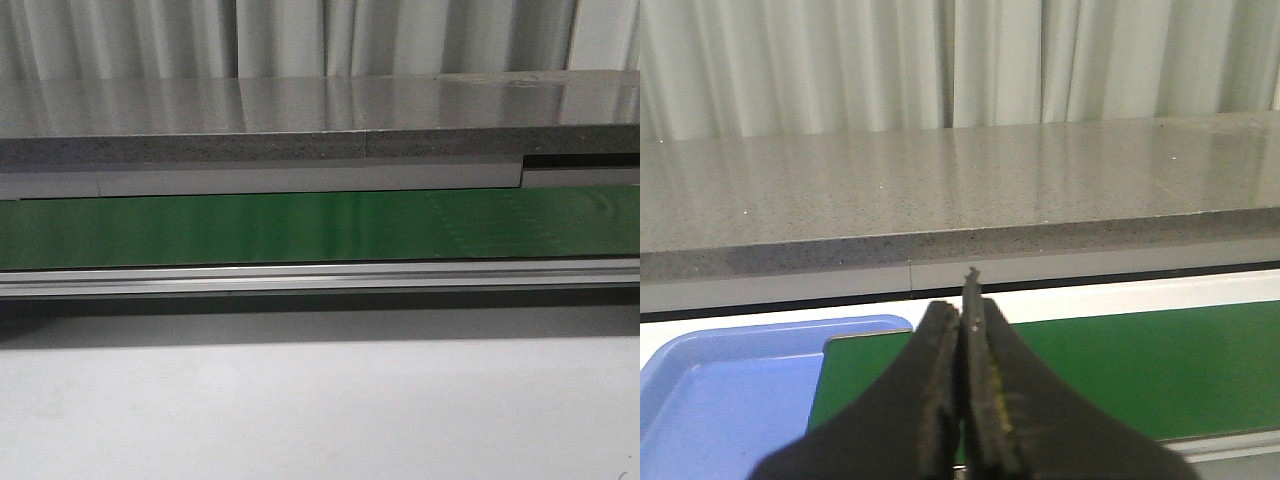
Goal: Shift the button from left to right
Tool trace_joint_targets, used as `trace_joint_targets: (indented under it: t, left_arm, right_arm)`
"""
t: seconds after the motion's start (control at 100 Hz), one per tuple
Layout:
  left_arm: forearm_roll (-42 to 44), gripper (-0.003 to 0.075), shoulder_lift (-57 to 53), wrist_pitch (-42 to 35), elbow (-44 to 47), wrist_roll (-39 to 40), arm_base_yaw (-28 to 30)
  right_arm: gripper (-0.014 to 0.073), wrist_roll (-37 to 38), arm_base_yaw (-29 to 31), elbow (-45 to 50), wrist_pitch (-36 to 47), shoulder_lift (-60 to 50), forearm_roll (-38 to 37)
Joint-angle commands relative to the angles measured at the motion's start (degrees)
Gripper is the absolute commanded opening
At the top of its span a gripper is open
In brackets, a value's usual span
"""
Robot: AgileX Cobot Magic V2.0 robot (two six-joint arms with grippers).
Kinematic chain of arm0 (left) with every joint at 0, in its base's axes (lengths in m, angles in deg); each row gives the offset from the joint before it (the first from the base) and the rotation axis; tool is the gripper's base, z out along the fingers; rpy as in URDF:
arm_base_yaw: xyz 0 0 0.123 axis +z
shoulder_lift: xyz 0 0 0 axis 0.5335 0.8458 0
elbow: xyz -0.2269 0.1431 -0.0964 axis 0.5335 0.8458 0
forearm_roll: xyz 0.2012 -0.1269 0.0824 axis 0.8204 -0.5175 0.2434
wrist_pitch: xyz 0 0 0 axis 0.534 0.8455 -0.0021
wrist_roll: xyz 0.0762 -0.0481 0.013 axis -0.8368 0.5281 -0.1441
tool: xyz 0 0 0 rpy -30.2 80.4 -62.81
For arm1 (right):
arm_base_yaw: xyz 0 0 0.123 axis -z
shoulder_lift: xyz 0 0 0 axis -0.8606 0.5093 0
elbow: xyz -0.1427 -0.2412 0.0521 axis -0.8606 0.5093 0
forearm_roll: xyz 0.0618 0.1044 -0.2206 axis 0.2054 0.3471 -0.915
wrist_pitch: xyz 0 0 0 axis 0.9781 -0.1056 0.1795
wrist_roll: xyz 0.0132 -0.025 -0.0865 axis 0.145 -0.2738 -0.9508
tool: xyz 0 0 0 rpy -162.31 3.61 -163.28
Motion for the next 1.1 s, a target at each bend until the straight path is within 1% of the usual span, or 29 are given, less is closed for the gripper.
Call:
trace_joint_targets:
  t: [0.0,0.07,0.12,0.24,0.26,0.31,0.33,0.37,1.09]
  left_arm:
    - [-0.7,-0.0021,0.6,-4.2,-1.6,0.2,-0.5]
    - [-0.7,-0.0021,0.6,-4.2,-1.6,0.2,-0.5]
    - [-0.7,-0.0021,0.6,-4.2,-1.6,0.2,-0.5]
    - [-0.7,-0.002,0.6,-4.2,-1.6,0.2,-0.5]
    - [-0.7,-0.002,0.6,-4.2,-1.6,0.2,-0.5]
    - [-0.7,-0.0021,0.6,-4.2,-1.6,0.2,-0.5]
    - [-0.7,-0.002,0.6,-4.2,-1.6,0.2,-0.5]
    - [-0.7,-0.0021,0.6,-4.2,-1.6,0.2,-0.5]
    - [-0.7,-0.002,0.6,-4.2,-1.6,0.2,-0.5]
  right_arm:
    - [0.0549,-0.1,-0.2,-1.6,4.3,0.4,0.9]
    - [0.0452,-0.1,-0.2,-1.6,4.5,0.4,0.9]
    - [0.0357,-0.1,-0.2,-1.6,4.5,0.4,0.9]
    - [0.0081,-0.1,-0.2,-1.6,4.4,0.4,0.9]
    - [0.0052,-0.1,-0.2,-1.6,4.4,0.4,0.9]
    - [-0.0054,-0.1,-0.2,-1.6,4.4,0.4,0.9]
    - [-0.0076,-0.1,-0.2,-1.6,4.4,0.4,0.9]
    - [-0.0062,-0.1,-0.2,-1.6,4.4,0.4,0.9]
    - [-0.0066,-0.1,-0.2,-1.6,4.4,0.4,0.9]
